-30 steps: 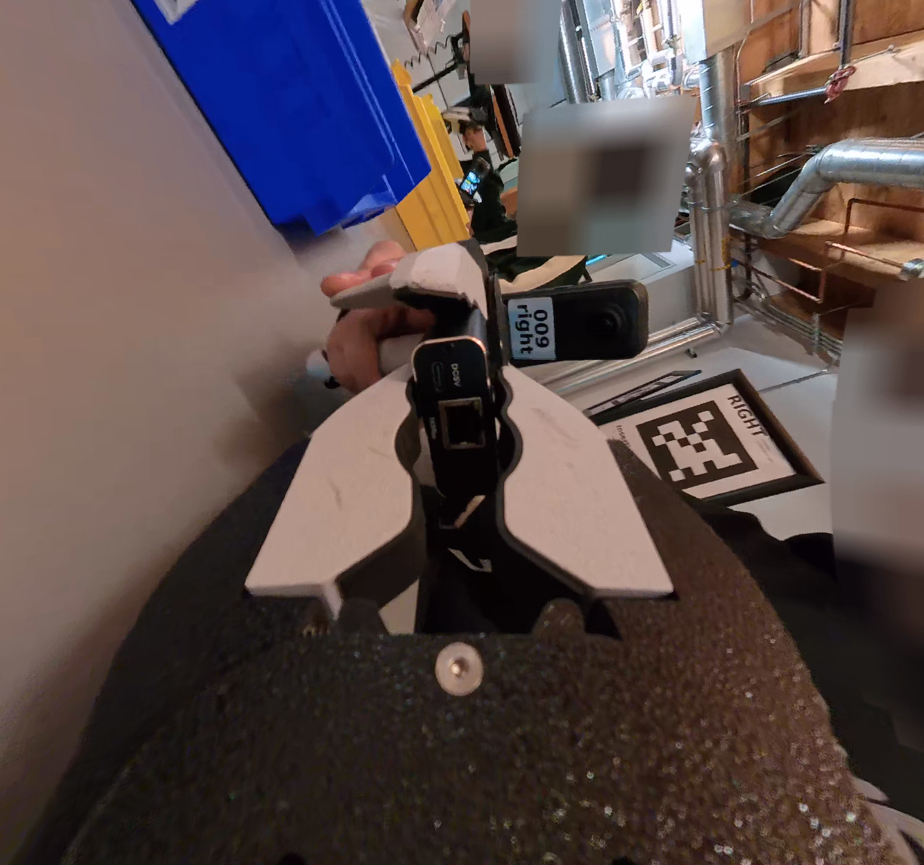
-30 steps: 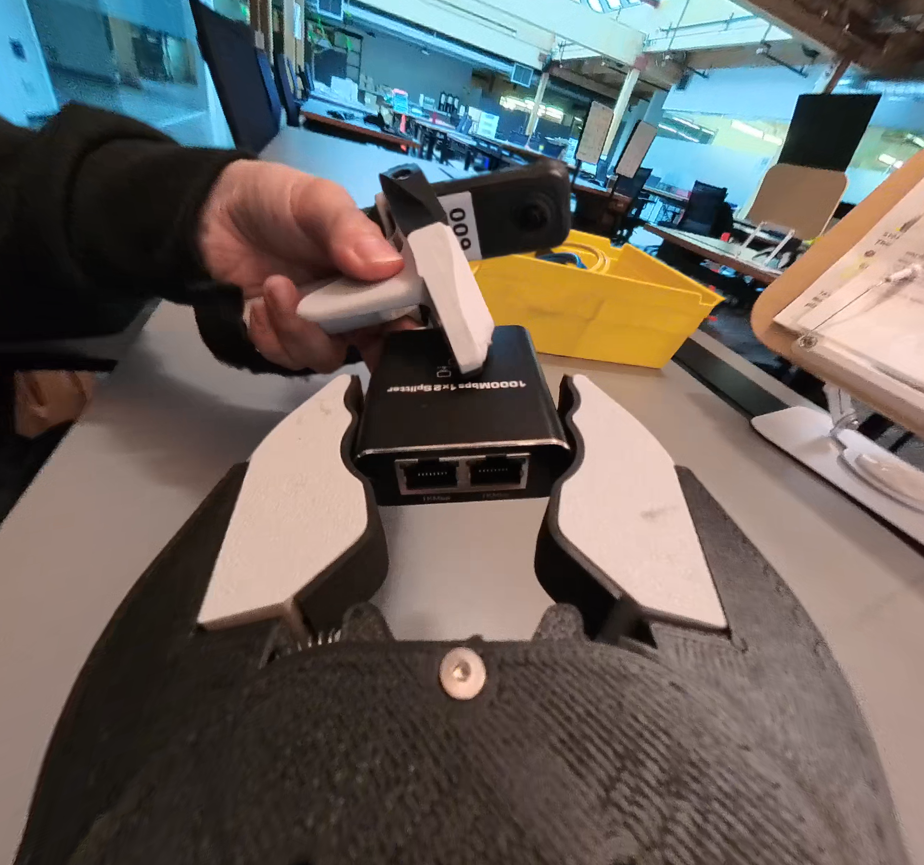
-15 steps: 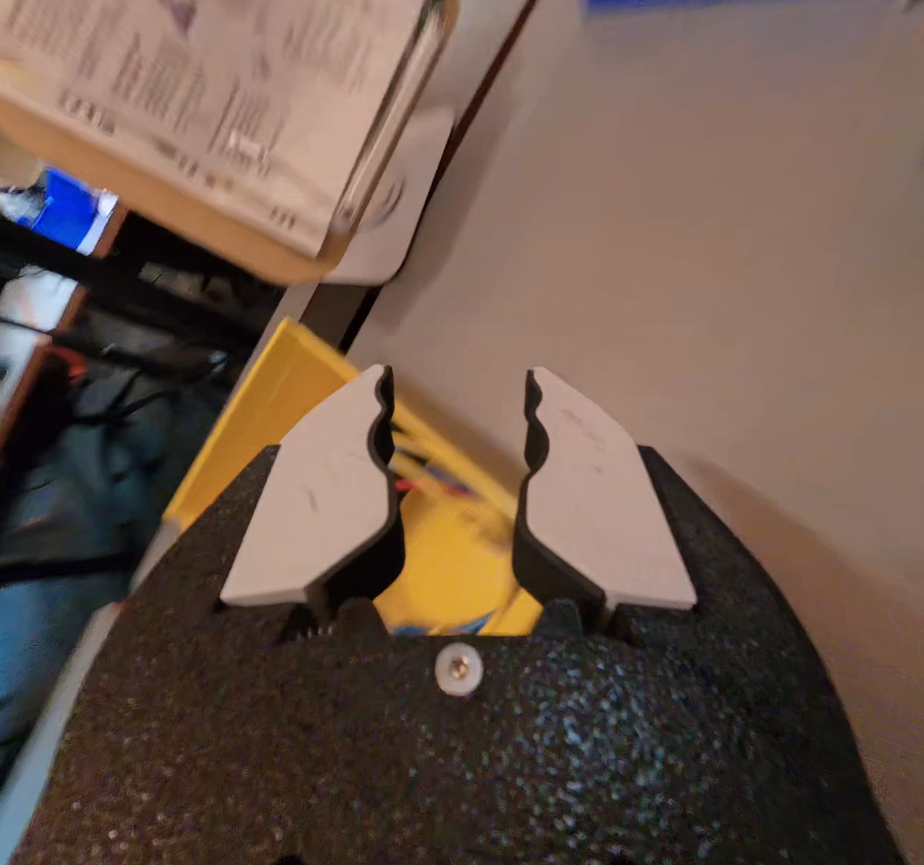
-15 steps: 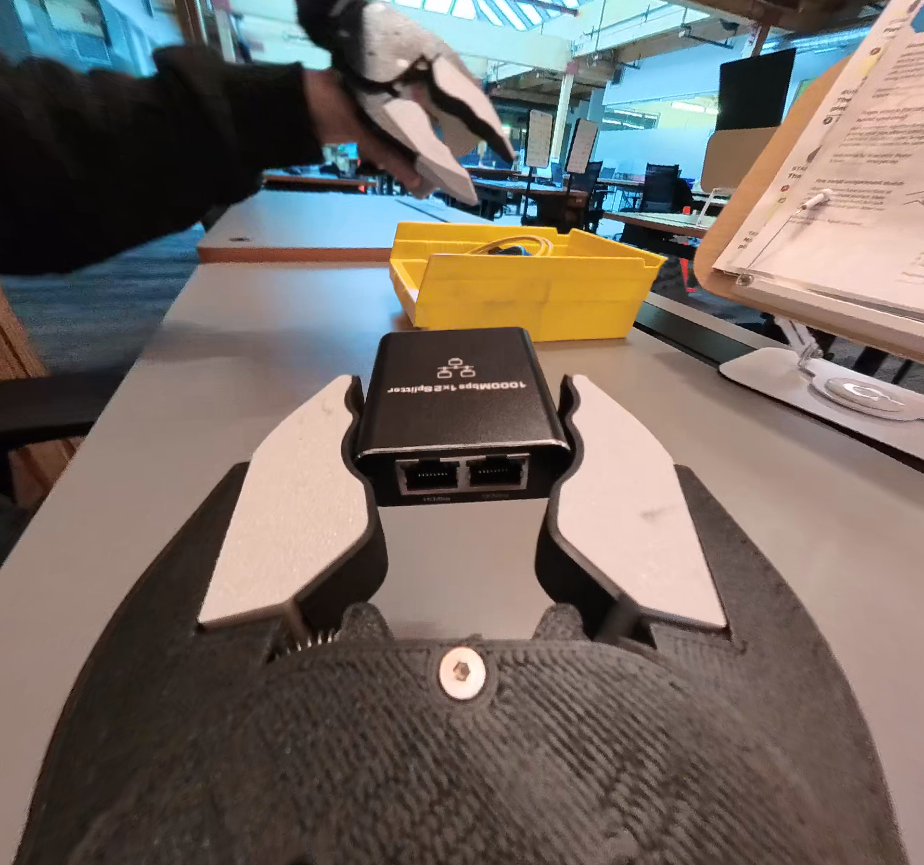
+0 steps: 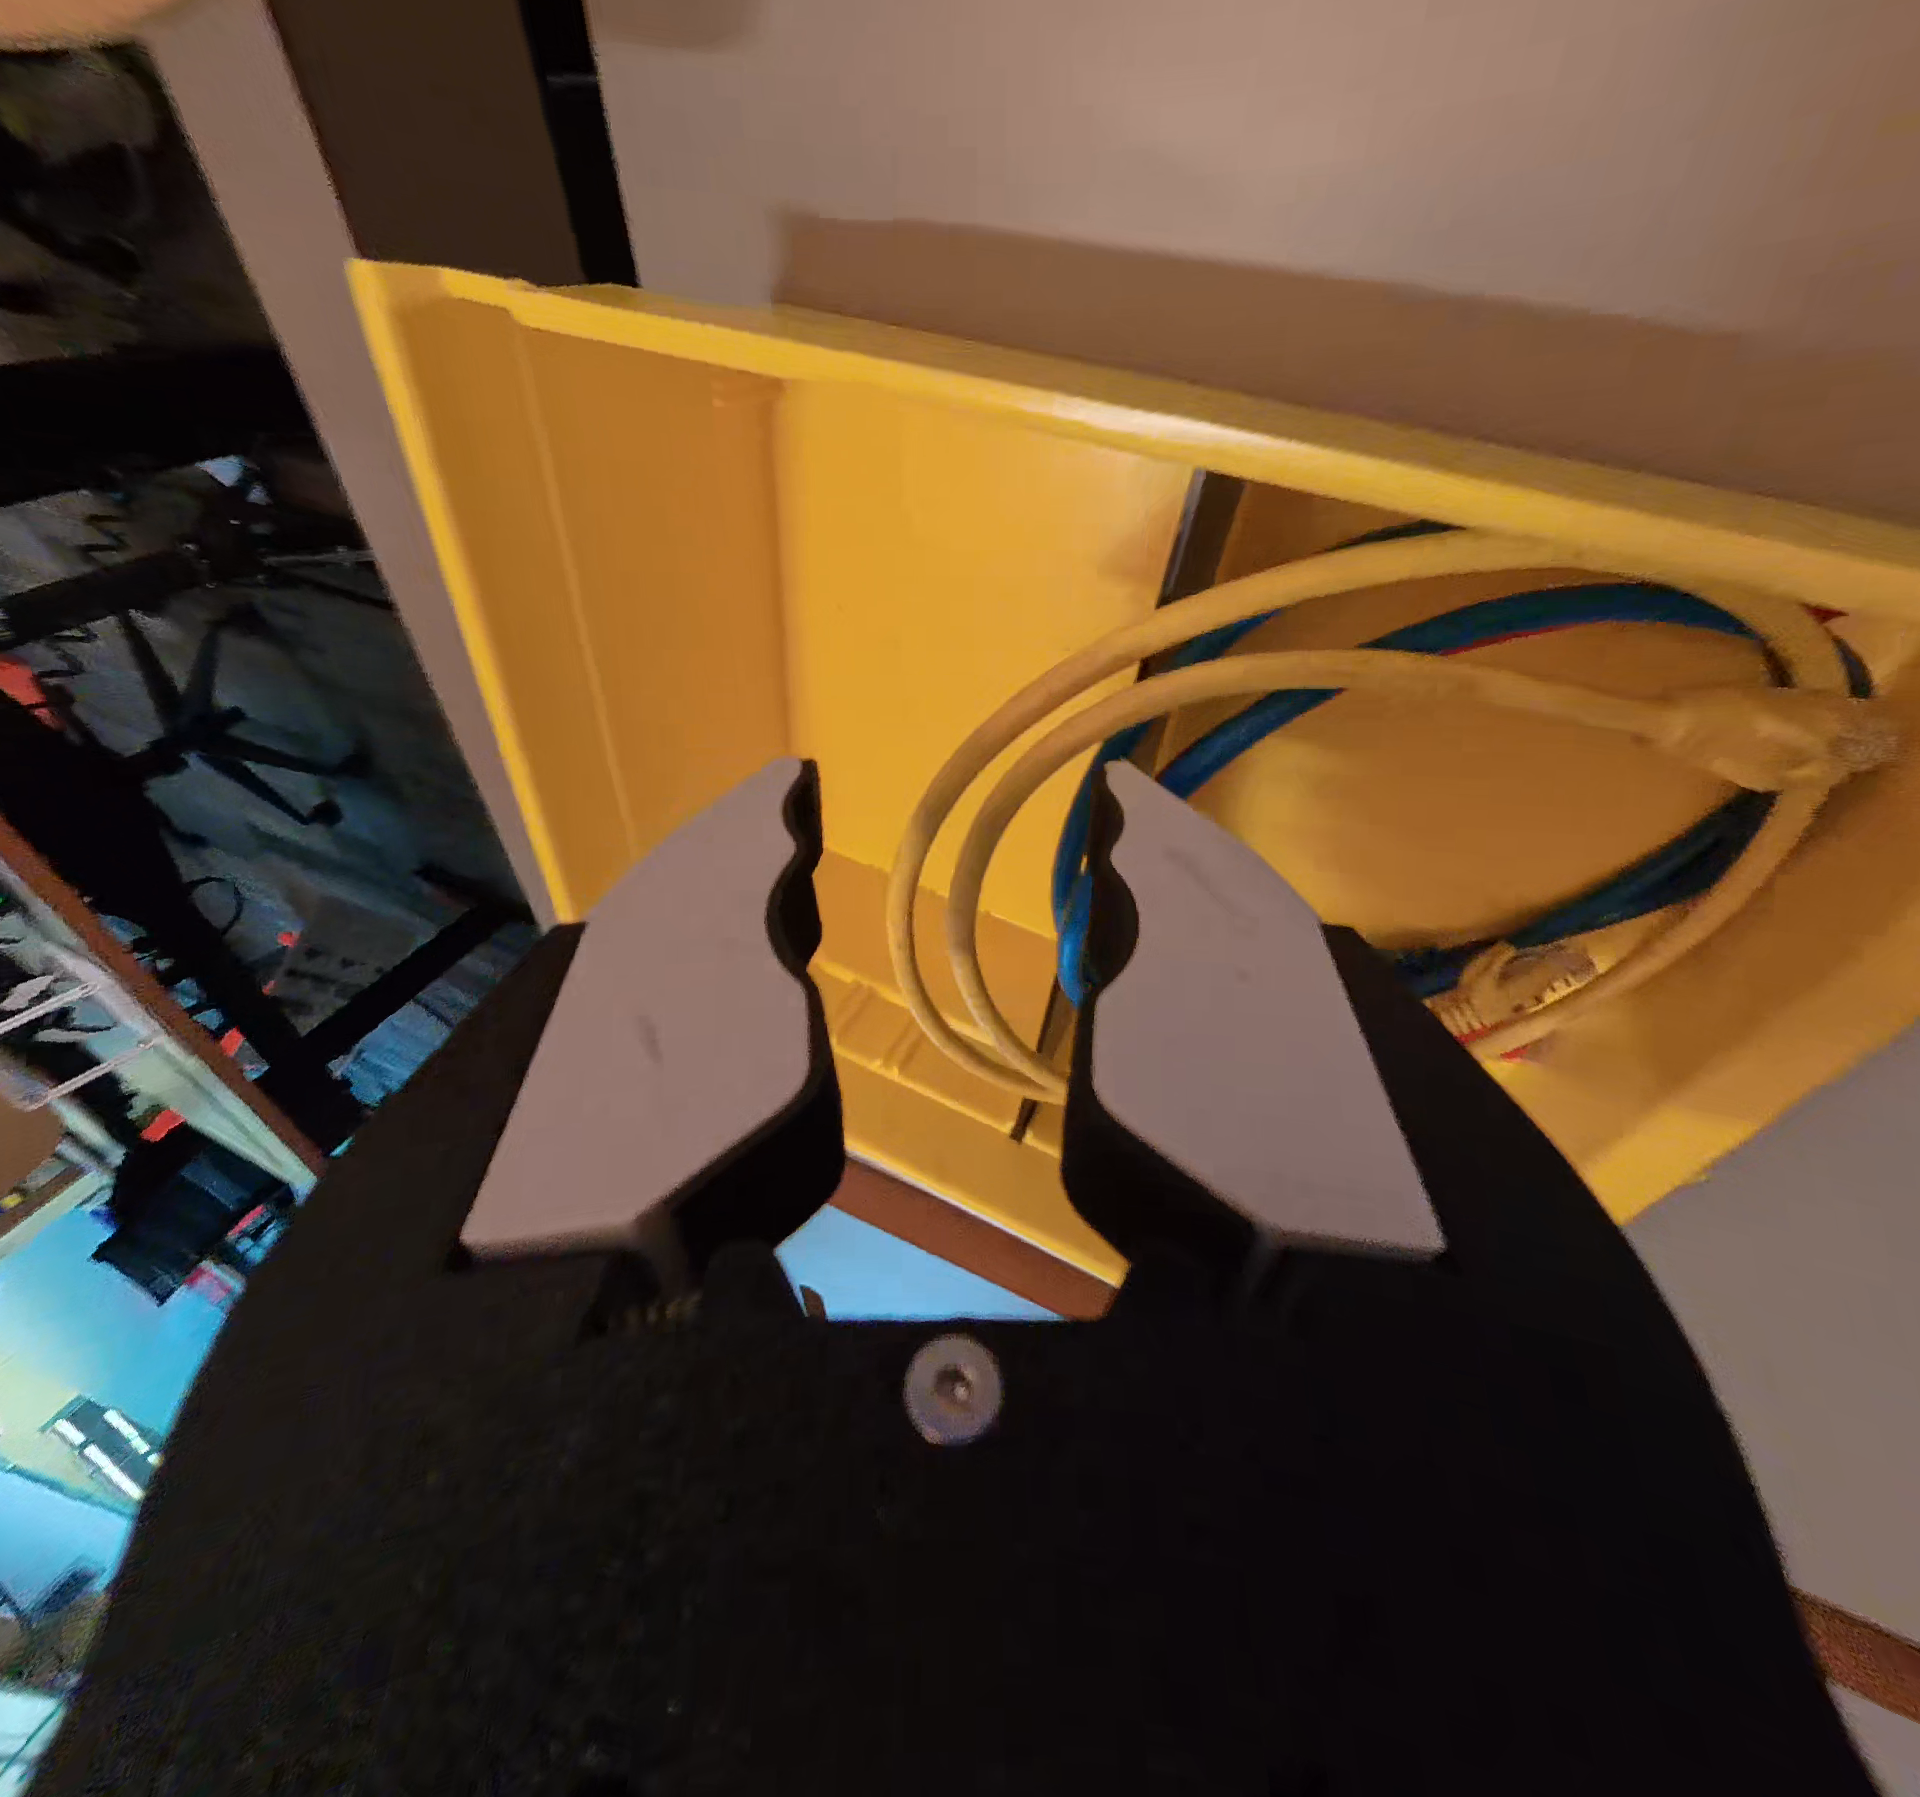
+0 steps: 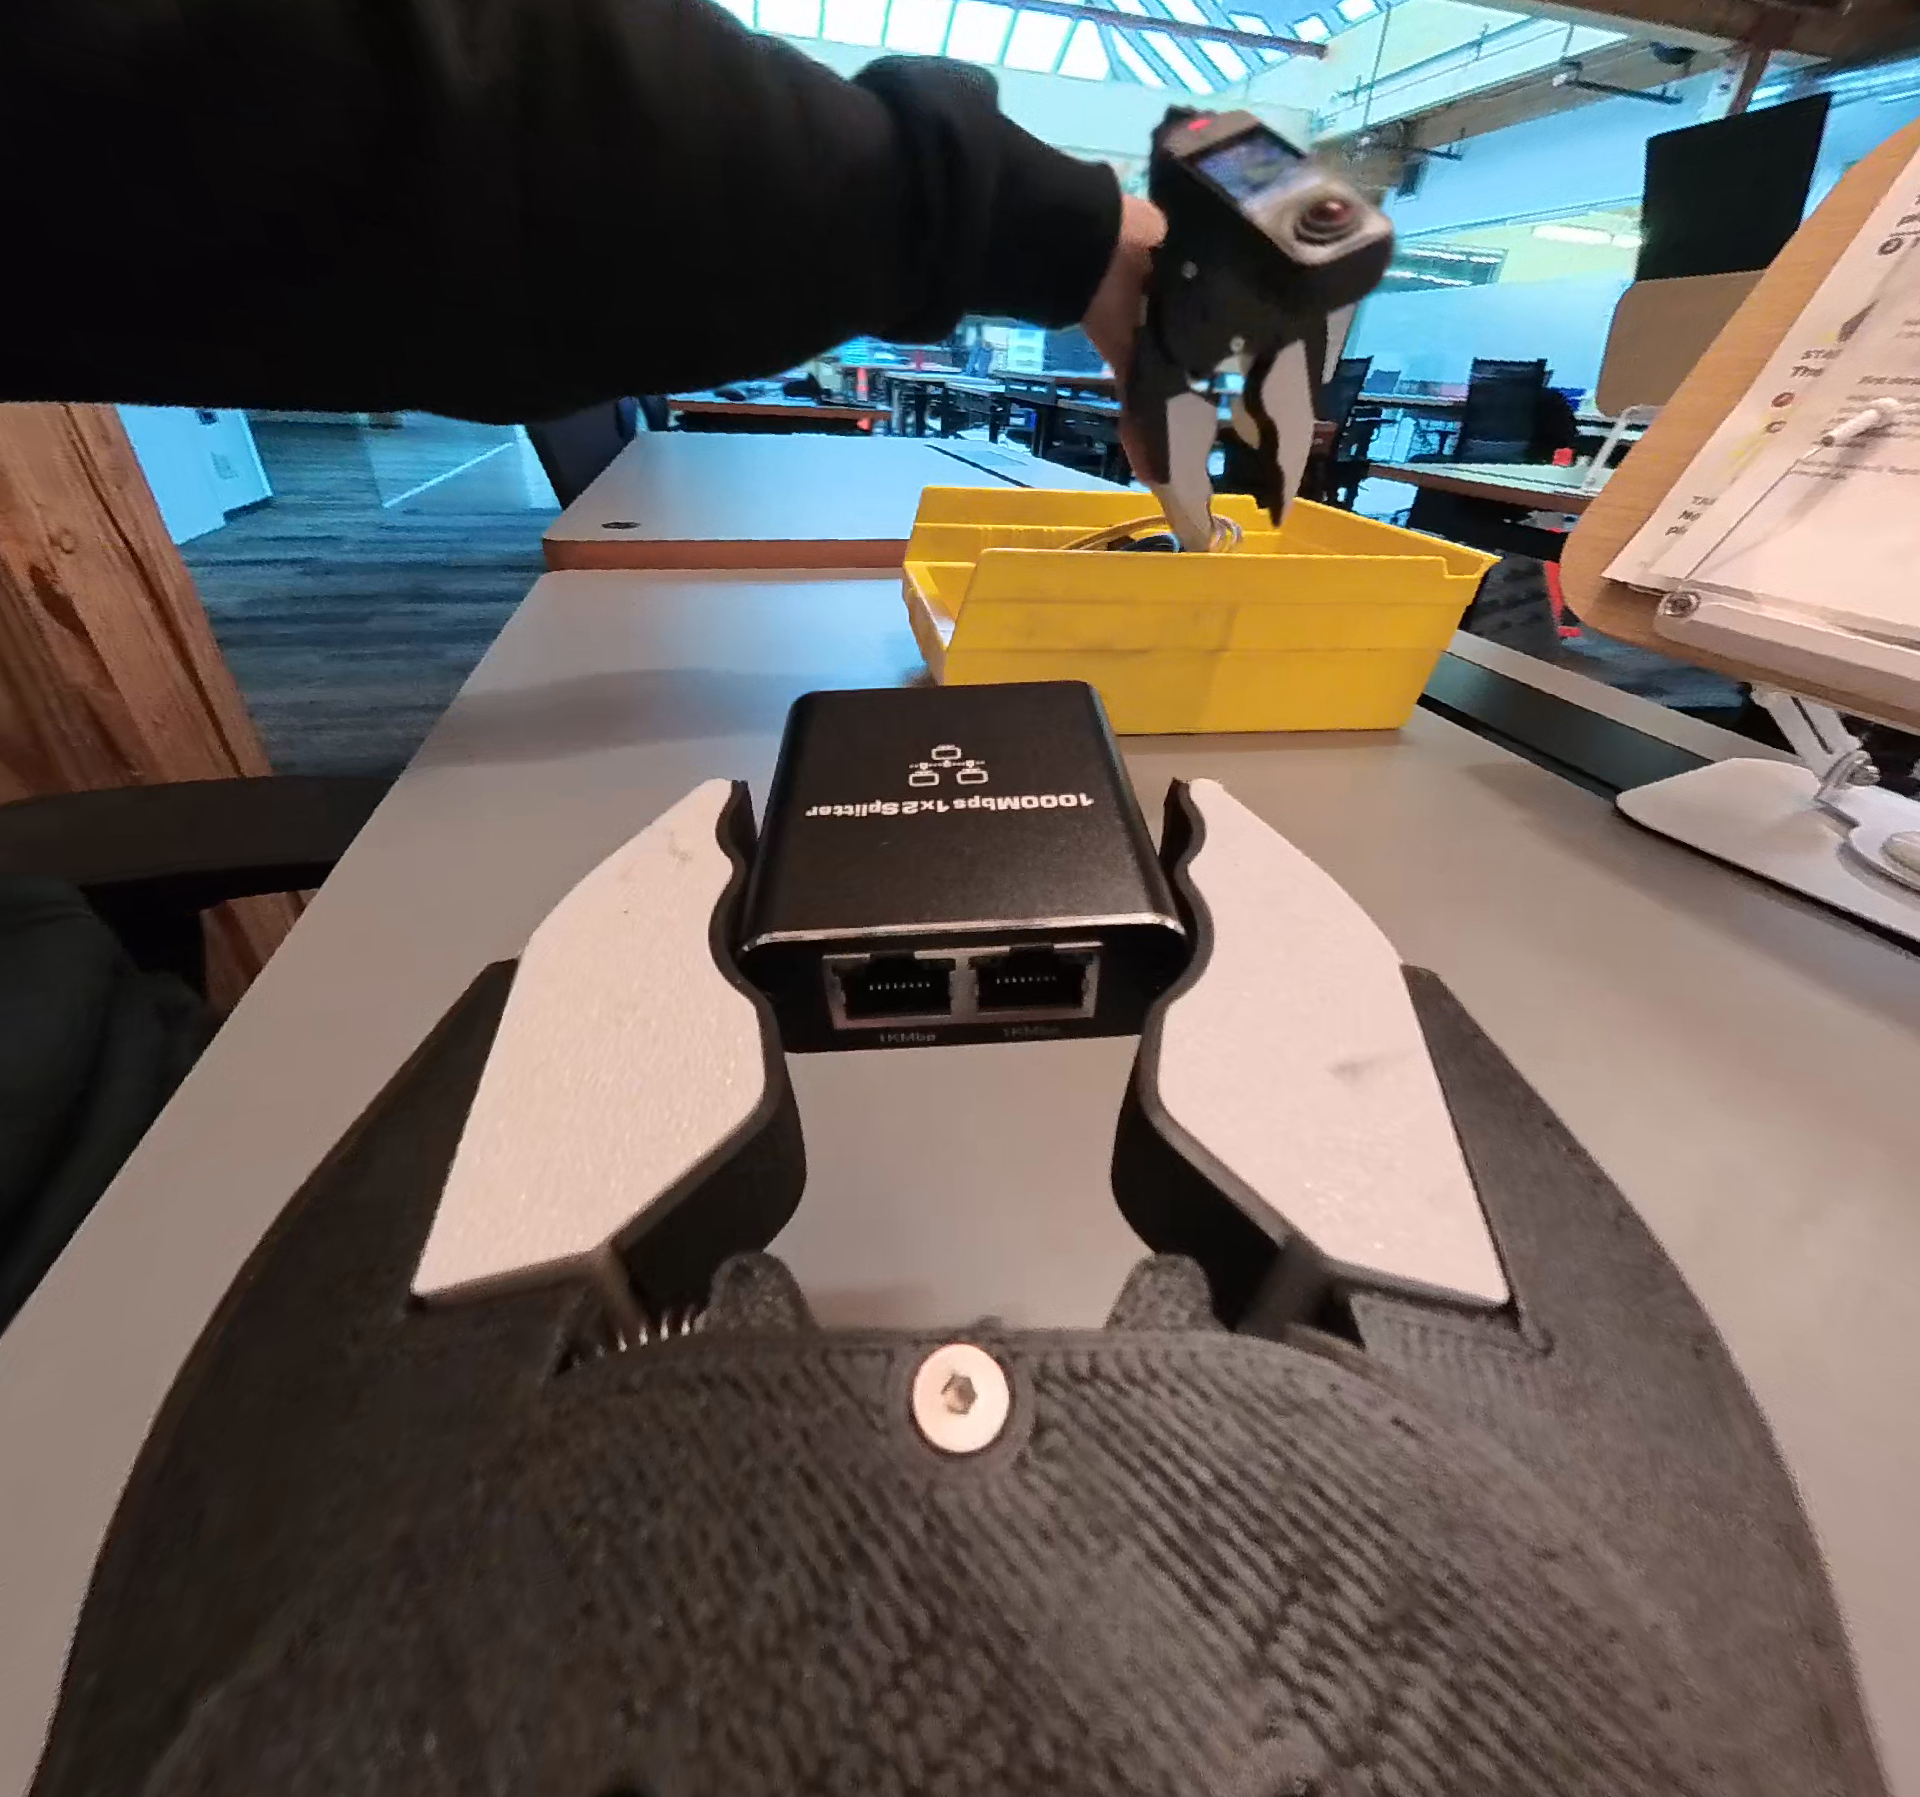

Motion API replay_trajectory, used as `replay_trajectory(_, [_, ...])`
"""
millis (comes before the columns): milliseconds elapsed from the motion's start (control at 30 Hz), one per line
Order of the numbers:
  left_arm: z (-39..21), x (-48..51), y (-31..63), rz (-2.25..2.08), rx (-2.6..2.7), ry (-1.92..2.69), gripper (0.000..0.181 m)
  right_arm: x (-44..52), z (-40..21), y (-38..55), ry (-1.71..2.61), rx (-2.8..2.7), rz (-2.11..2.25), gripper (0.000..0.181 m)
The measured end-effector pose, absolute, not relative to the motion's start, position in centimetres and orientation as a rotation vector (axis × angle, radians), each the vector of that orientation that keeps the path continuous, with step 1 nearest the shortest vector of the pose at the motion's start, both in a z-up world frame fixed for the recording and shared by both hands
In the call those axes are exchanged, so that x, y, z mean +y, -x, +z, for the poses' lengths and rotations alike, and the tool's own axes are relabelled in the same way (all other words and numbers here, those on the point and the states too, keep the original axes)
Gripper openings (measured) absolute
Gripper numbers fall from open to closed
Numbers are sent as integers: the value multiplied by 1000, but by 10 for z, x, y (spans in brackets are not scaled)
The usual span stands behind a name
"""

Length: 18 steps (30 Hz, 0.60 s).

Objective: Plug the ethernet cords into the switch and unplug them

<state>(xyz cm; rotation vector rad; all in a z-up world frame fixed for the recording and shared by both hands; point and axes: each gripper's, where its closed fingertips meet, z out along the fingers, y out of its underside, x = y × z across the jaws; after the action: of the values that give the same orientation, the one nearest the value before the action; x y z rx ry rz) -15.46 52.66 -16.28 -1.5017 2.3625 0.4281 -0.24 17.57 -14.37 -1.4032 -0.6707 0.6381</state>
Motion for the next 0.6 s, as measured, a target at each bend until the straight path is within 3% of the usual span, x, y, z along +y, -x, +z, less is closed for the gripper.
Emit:
replay_trajectory(100, [-169,527,153,390,2429,1541,38,175,-144,0,1407,-677,635,74])
replay_trajectory(133, [-168,527,151,380,2423,1548,15,175,-144,-1,1405,-671,646,74])
replay_trajectory(167, [-170,524,152,361,2439,1564,11,175,-143,-2,1405,-661,647,74])
replay_trajectory(400, [-154,538,172,486,2331,1660,6,175,-141,-4,1392,-645,643,74])
replay_trajectory(600, [-61,540,206,682,1965,1694,5,175,-139,-11,1387,-612,628,74])
